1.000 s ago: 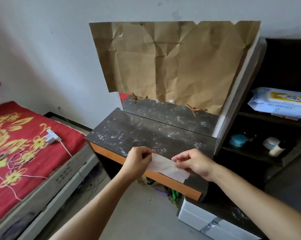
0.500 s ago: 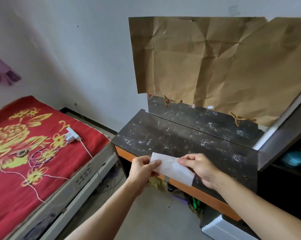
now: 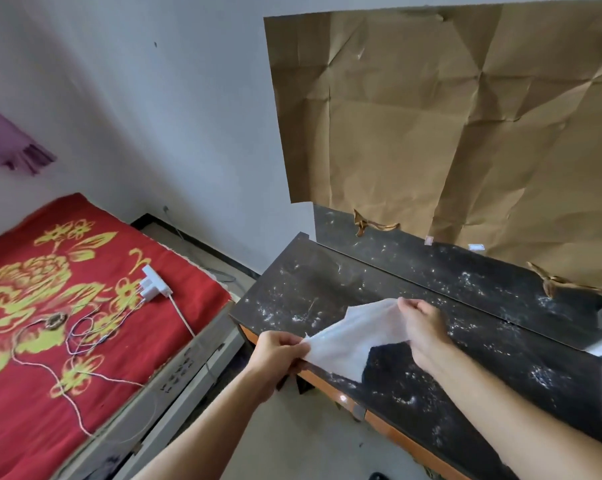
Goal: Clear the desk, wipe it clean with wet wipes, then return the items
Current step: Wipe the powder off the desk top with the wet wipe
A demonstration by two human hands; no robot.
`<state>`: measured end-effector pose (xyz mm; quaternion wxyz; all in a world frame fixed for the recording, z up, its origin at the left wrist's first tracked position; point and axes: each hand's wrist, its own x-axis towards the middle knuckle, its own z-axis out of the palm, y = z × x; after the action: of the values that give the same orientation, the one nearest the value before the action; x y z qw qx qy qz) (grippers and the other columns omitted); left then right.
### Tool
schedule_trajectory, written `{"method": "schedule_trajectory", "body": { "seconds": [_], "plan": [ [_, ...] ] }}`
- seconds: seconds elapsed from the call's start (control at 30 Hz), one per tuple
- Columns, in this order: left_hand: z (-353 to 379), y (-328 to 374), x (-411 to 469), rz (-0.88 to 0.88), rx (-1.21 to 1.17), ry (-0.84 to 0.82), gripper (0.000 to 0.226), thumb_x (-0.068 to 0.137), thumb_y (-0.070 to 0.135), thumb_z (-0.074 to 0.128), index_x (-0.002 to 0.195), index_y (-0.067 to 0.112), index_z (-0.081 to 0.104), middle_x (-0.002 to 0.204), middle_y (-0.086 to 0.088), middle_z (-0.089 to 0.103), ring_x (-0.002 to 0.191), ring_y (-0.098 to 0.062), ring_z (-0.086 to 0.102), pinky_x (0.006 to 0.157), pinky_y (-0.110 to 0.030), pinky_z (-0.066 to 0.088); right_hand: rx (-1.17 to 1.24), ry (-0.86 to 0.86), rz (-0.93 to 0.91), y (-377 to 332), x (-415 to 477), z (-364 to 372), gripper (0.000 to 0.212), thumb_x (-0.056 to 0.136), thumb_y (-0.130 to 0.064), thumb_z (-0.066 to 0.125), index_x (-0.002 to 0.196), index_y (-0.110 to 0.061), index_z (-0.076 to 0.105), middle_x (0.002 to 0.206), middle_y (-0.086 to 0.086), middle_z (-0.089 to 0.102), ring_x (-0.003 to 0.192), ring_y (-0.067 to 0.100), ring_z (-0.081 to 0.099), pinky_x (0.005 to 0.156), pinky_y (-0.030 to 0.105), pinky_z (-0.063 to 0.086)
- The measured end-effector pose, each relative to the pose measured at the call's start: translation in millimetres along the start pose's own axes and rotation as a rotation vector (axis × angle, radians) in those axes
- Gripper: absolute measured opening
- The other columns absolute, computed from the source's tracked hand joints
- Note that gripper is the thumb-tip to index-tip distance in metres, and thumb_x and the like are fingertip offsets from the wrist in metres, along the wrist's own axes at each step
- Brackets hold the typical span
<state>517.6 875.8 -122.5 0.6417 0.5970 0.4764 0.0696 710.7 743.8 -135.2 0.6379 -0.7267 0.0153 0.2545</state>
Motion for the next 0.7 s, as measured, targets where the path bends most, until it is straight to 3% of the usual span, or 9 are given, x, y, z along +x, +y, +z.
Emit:
{"method": "schedule_trajectory", "body": {
  "seconds": [0.1, 0.2, 0.3, 0.37, 0.43, 0.53, 0.63, 0.7],
  "plan": [
    [-8, 12, 32, -0.023, -0.159, 0.071, 0.018, 0.088, 0.0, 0.055, 0.071, 0.005, 0.059, 0.073, -0.012, 0.063, 0.067, -0.023, 0.061, 0.063, -0.03, 0.052, 0.014, -0.155, 0.167, 3, 32, 21, 0.014, 0.093, -0.016, 0.058, 0.079, -0.013, 0.059, 0.094, 0.012, 0.063, 0.081, 0.024, 0.056, 0.068, 0.034, 0.046],
    [-5, 28, 52, -0.053, -0.332, 0.143, 0.019, 0.087, -0.001, 0.045, 0.071, 0.007, 0.053, 0.07, -0.01, 0.062, 0.068, -0.025, 0.062, 0.062, -0.033, 0.051, -0.007, -0.349, 0.314, 8, 39, 47, 0.012, 0.093, -0.018, 0.057, 0.085, -0.012, 0.065, 0.099, 0.016, 0.066, 0.079, 0.027, 0.06, 0.065, 0.031, 0.046],
    [-5, 34, 71, -0.097, -0.334, 0.227, 0.017, 0.081, -0.002, 0.041, 0.088, 0.0, 0.057, 0.079, -0.017, 0.061, 0.068, -0.029, 0.06, 0.056, -0.034, 0.051, -0.034, -0.544, 0.454, 7, 42, 67, 0.035, 0.089, -0.034, 0.062, 0.1, -0.001, 0.065, 0.099, 0.019, 0.068, 0.084, 0.031, 0.065, 0.074, 0.038, 0.05],
    [-9, 33, 87, -0.111, -0.364, 0.231, 0.019, 0.083, 0.004, 0.044, 0.096, 0.001, 0.058, 0.093, -0.024, 0.064, 0.078, -0.033, 0.064, 0.068, -0.045, 0.055, -0.096, -0.624, 0.44, 7, 43, 80, 0.032, 0.084, -0.027, 0.069, 0.098, 0.002, 0.066, 0.096, 0.02, 0.067, 0.084, 0.031, 0.063, 0.072, 0.038, 0.05],
    [-15, 33, 102, -0.096, -0.384, 0.225, 0.017, 0.089, 0.013, 0.051, 0.098, 0.001, 0.06, 0.102, -0.026, 0.065, 0.083, -0.031, 0.065, 0.077, -0.048, 0.055, -0.099, -0.558, 0.409, 9, 45, 95, 0.011, 0.084, -0.014, 0.069, 0.09, -0.005, 0.066, 0.088, 0.015, 0.066, 0.076, 0.027, 0.059, 0.063, 0.033, 0.047],
    [-25, 33, 123, -0.071, -0.291, 0.155, 0.032, 0.085, 0.035, 0.069, 0.095, 0.006, 0.061, 0.091, -0.014, 0.067, 0.076, -0.025, 0.066, 0.066, -0.04, 0.056, -0.1, -0.335, 0.307, 13, 55, 116, 0.005, 0.086, -0.014, 0.066, 0.083, -0.012, 0.063, 0.08, 0.007, 0.064, 0.07, 0.02, 0.054, 0.055, 0.026, 0.041],
    [-38, 34, 146, -0.09, -0.157, -0.007, 0.038, 0.072, 0.018, 0.081, 0.099, 0.004, 0.057, 0.09, -0.015, 0.067, 0.07, -0.026, 0.067, 0.05, -0.031, 0.052, -0.196, -0.171, 0.057, 13, 67, 133, 0.009, 0.089, -0.015, 0.062, 0.08, -0.013, 0.064, 0.074, 0.001, 0.061, 0.066, 0.015, 0.049, 0.053, 0.022, 0.039],
    [-55, 35, 167, -0.149, -0.091, -0.105, 0.043, 0.063, 0.007, 0.08, 0.099, -0.001, 0.059, 0.089, -0.018, 0.067, 0.068, -0.028, 0.066, 0.048, -0.03, 0.051, -0.284, -0.115, -0.095, 10, 74, 145, 0.01, 0.089, -0.011, 0.061, 0.08, -0.015, 0.065, 0.075, -0.003, 0.064, 0.069, 0.012, 0.055, 0.059, 0.019, 0.042]
  ]
}}
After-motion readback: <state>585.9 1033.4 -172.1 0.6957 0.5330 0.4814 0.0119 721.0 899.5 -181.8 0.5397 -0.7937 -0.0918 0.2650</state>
